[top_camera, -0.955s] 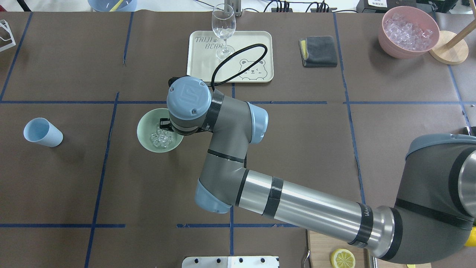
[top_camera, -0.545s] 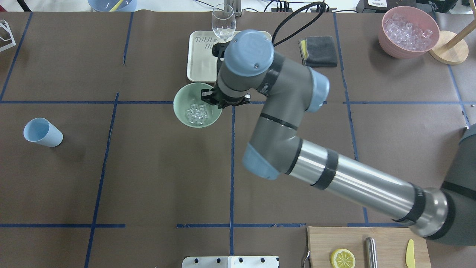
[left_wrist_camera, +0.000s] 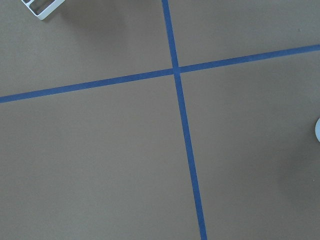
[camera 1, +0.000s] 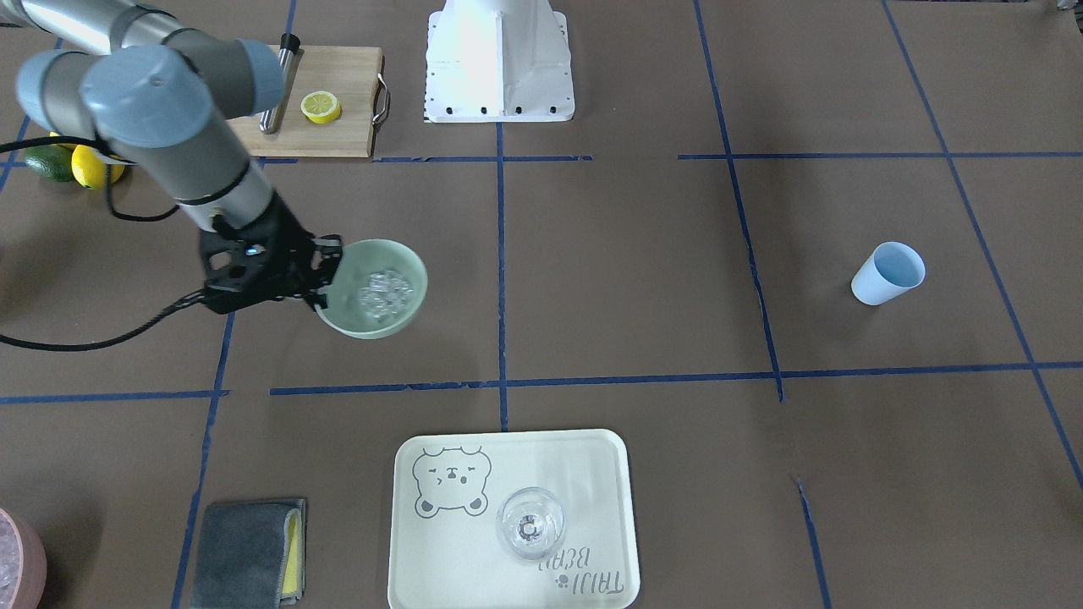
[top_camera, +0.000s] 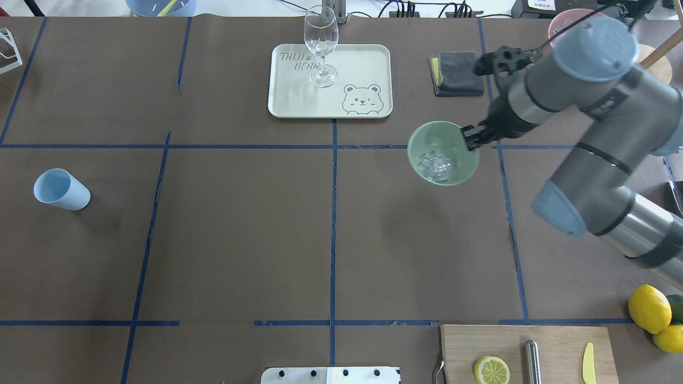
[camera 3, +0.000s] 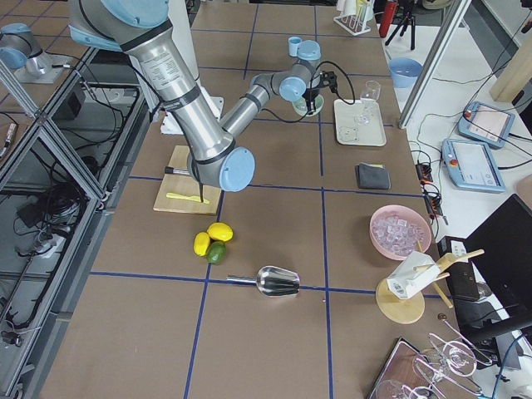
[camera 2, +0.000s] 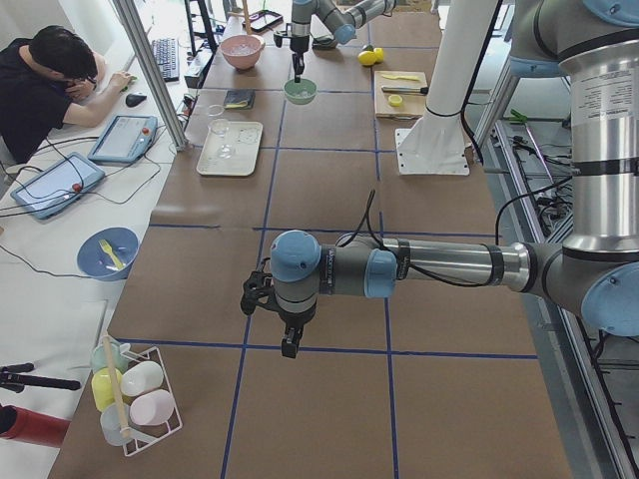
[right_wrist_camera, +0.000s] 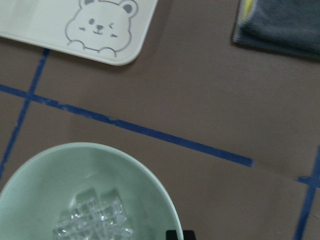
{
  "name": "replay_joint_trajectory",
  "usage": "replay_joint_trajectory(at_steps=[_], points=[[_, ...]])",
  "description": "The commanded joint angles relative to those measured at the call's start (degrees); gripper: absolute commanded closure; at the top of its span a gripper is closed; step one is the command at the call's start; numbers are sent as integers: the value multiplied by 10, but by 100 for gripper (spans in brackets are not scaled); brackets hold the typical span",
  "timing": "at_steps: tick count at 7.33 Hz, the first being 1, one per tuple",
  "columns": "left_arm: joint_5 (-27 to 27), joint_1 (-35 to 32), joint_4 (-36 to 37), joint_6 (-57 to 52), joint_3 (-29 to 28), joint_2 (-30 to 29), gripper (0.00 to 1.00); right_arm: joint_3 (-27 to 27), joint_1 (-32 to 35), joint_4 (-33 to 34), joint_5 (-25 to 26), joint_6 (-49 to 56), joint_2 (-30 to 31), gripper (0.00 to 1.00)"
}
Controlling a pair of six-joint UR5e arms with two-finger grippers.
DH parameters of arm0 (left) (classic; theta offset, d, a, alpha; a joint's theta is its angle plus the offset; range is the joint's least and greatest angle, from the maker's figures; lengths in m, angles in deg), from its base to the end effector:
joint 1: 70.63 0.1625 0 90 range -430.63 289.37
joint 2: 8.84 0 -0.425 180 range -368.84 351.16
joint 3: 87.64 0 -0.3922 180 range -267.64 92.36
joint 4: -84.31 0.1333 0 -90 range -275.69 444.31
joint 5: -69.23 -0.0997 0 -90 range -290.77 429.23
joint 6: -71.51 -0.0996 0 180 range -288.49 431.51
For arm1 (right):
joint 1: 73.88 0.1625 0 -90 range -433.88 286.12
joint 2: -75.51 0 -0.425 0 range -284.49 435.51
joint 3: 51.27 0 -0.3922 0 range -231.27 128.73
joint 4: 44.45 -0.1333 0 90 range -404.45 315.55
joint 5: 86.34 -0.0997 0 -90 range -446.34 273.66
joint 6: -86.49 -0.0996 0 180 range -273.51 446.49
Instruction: Pour ice into bowl
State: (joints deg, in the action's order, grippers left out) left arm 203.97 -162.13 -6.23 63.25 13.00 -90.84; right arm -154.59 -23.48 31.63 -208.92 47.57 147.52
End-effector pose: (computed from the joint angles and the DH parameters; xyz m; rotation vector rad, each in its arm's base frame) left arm -0.0746 -0.4343 0.6304 0.1190 0.7739 0.1336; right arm -0.3186 -0.5101 0.3512 0.2536 -0.9029 -0.2353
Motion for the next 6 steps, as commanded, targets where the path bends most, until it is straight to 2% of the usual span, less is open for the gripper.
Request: replay_joint_trajectory(at_steps=[1, 2, 3, 5, 6], points=[[0, 0, -1, 0, 0, 0, 0, -4, 64, -127, -54, 87, 168, 100], [1, 0, -1, 0, 1, -1, 0, 7, 67, -161, -54, 107, 209, 100], [0, 1, -1, 0, 2, -1, 0, 45, 71, -207, -54, 124, 225, 100], [1, 1, -1, 0, 3, -1, 0, 120, 72, -300, -56, 122, 225, 100], [1, 1, -2, 0, 3, -1, 0, 120, 75, -300, -60, 122, 224, 100]])
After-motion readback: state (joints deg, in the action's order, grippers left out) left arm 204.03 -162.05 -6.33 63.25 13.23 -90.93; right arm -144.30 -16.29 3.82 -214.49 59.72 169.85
